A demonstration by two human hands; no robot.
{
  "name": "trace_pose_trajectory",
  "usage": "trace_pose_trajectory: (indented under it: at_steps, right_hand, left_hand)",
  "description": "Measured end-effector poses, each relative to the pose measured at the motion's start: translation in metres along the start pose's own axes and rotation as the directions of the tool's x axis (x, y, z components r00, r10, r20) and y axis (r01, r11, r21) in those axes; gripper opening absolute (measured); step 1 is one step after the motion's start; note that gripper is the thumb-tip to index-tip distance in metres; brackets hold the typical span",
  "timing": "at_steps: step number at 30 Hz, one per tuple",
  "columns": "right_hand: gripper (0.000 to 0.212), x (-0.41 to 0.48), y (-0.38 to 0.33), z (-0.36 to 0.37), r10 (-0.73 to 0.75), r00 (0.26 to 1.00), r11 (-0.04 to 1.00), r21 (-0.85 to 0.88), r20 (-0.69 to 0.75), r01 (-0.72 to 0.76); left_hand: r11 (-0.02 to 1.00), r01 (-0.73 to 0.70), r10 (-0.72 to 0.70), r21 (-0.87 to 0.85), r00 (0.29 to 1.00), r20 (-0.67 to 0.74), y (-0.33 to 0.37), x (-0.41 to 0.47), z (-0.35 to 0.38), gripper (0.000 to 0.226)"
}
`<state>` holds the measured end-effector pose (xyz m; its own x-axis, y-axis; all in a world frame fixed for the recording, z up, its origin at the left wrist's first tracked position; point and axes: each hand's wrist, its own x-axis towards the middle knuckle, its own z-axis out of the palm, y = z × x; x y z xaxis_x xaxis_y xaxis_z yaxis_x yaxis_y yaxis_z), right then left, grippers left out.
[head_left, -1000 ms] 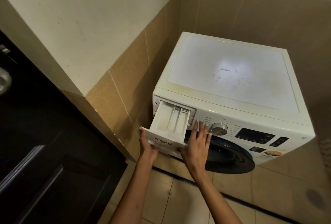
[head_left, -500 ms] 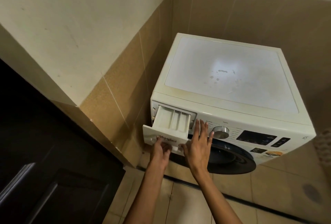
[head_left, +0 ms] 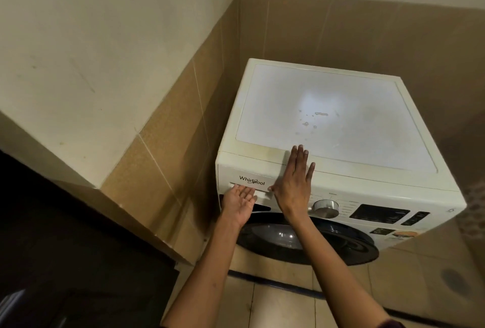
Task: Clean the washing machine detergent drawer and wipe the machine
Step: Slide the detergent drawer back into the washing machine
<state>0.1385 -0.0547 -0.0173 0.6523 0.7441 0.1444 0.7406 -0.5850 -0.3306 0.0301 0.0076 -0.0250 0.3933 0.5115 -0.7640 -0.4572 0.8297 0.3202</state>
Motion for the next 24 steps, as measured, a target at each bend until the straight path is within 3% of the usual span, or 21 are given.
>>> trace_pose_trajectory:
  at_steps: [4, 6, 8, 10, 12, 17, 24]
  right_hand:
    - [0.109, 0.002, 0.0, 0.007, -0.028, 0.999, 0.999, -0.02, 0.017, 0.029]
    - [0.102, 0.006, 0.008, 0.005, -0.18, 0.978, 0.983, -0.011, 0.103, 0.182]
    - [0.083, 0.017, 0.014, -0.009, -0.305, 0.926, 0.949, 0.153, 0.221, 0.275]
    - [0.054, 0.03, 0.021, -0.021, -0.292, 0.944, 0.916, 0.328, 0.152, 0.231]
    - [0.037, 0.05, 0.027, -0.026, -0.26, 0.96, 0.919, 0.331, 0.102, 0.214]
    - [0.044, 0.079, 0.03, -0.008, -0.304, 0.922, 0.943, 0.214, 0.241, 0.255]
    - [0.042, 0.077, 0.032, 0.01, -0.318, 0.93, 0.942, 0.17, 0.186, 0.288]
  left_hand:
    - [1.0, 0.006, -0.006, 0.015, 1.0, -0.004, 0.001, 0.007, 0.0, 0.048]
    - [1.0, 0.0, 0.0, 0.01, 1.0, 0.012, -0.001, 0.007, -0.001, 0.047]
    - [1.0, -0.008, 0.008, 0.026, 1.0, 0.012, 0.0, 0.011, -0.003, 0.047]
    - [0.997, -0.015, 0.015, 0.069, 1.0, -0.001, 0.001, 0.013, -0.003, 0.046]
    - [0.996, -0.018, 0.019, 0.09, 1.0, -0.015, 0.001, 0.017, -0.003, 0.045]
    - [0.997, -0.053, 0.055, 0.055, 0.998, -0.04, 0.004, 0.029, 0.002, 0.045]
    - [0.993, -0.112, 0.111, 0.042, 0.993, 0.025, -0.011, 0.025, -0.007, 0.036]
